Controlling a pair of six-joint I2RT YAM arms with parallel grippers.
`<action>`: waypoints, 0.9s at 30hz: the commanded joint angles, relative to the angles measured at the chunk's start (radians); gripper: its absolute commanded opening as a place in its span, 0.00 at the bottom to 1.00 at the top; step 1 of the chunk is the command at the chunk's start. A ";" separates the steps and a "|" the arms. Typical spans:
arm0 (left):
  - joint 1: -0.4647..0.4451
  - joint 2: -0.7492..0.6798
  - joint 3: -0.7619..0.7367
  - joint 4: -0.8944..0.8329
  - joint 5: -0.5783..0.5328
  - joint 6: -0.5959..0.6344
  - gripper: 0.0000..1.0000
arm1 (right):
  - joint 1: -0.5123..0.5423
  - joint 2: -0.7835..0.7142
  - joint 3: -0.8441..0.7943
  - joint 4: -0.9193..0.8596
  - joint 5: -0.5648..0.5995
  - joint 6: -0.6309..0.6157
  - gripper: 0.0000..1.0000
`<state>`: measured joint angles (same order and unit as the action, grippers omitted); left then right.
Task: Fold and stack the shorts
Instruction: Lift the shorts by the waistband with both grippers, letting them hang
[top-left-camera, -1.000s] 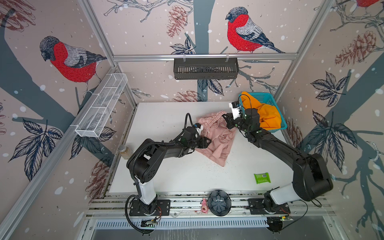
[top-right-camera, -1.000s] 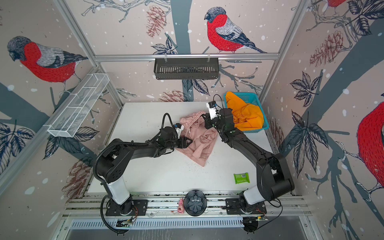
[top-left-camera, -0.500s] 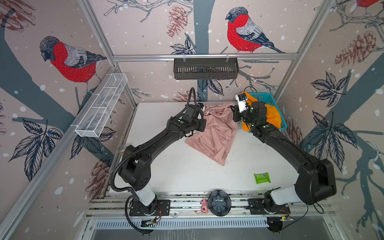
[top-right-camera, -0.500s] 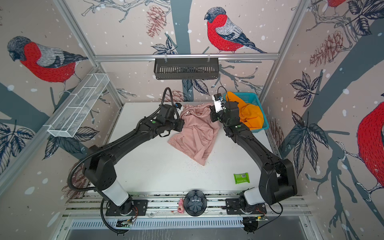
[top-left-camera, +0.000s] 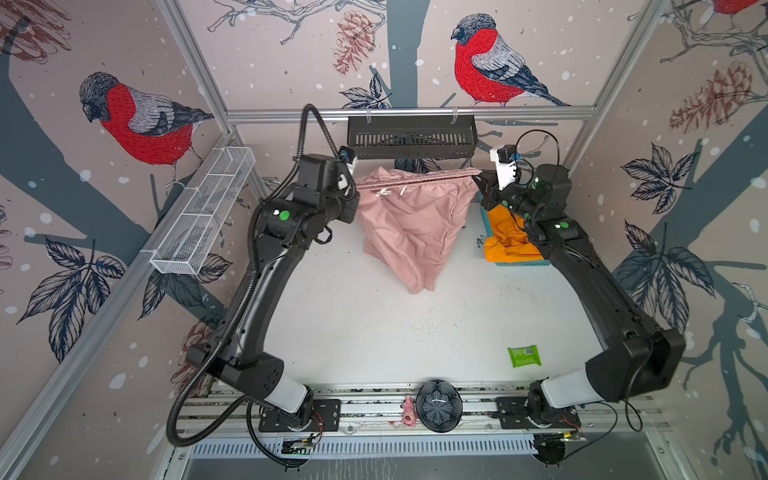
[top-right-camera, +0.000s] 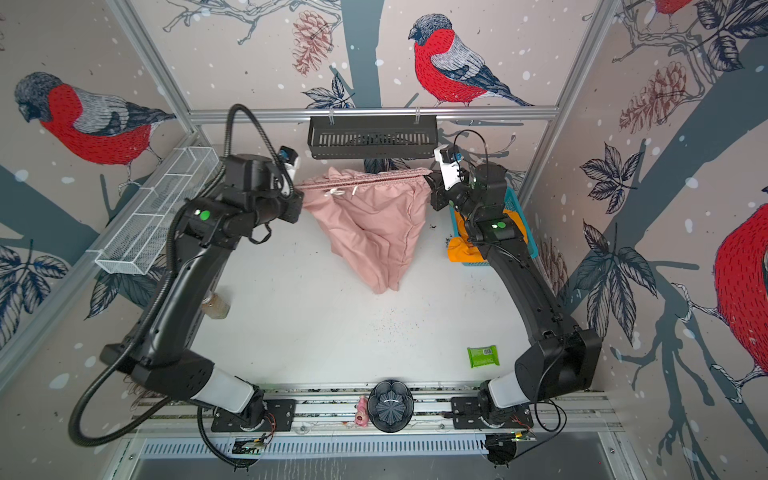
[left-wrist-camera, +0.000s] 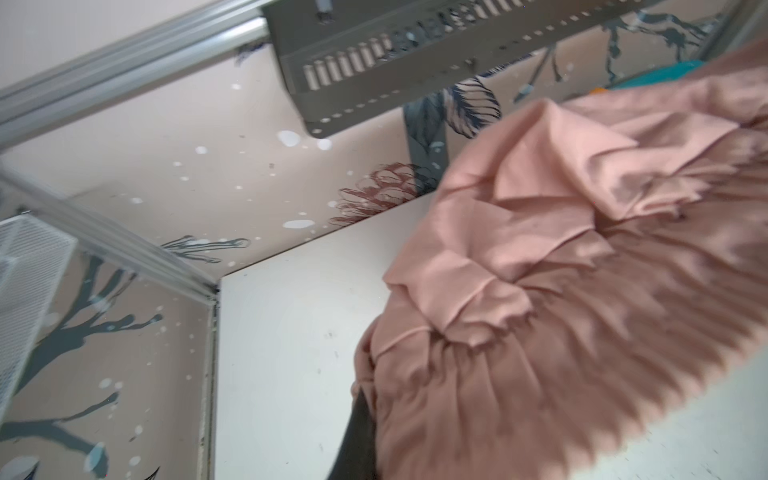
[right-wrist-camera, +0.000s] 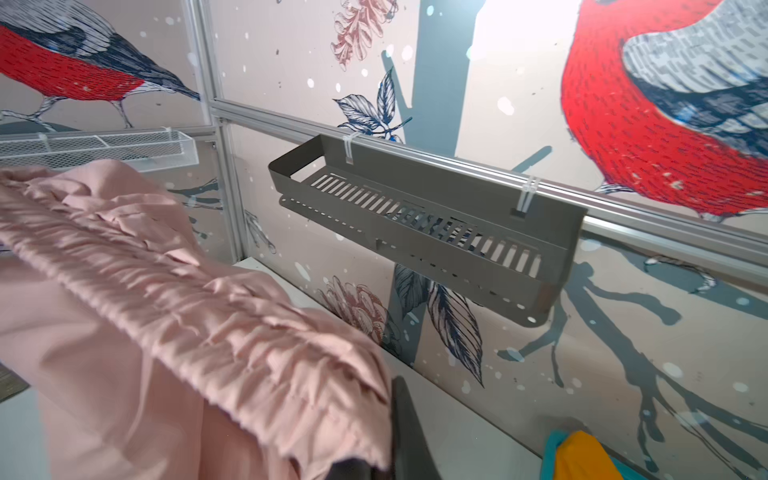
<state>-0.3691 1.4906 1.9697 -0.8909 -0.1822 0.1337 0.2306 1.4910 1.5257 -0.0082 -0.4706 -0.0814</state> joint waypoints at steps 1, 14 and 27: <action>0.058 -0.100 -0.091 0.118 -0.016 0.022 0.00 | -0.010 -0.002 0.062 -0.092 0.014 -0.001 0.00; 0.057 -0.283 -0.251 0.046 0.158 0.033 0.00 | 0.049 -0.250 -0.045 -0.132 0.000 0.019 0.00; 0.056 -0.309 0.049 -0.215 0.257 -0.055 0.00 | 0.135 -0.426 0.053 -0.326 -0.062 0.057 0.00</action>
<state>-0.3218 1.2045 2.0121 -1.0054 0.1570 0.1268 0.3573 1.0946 1.5913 -0.3286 -0.6048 -0.0505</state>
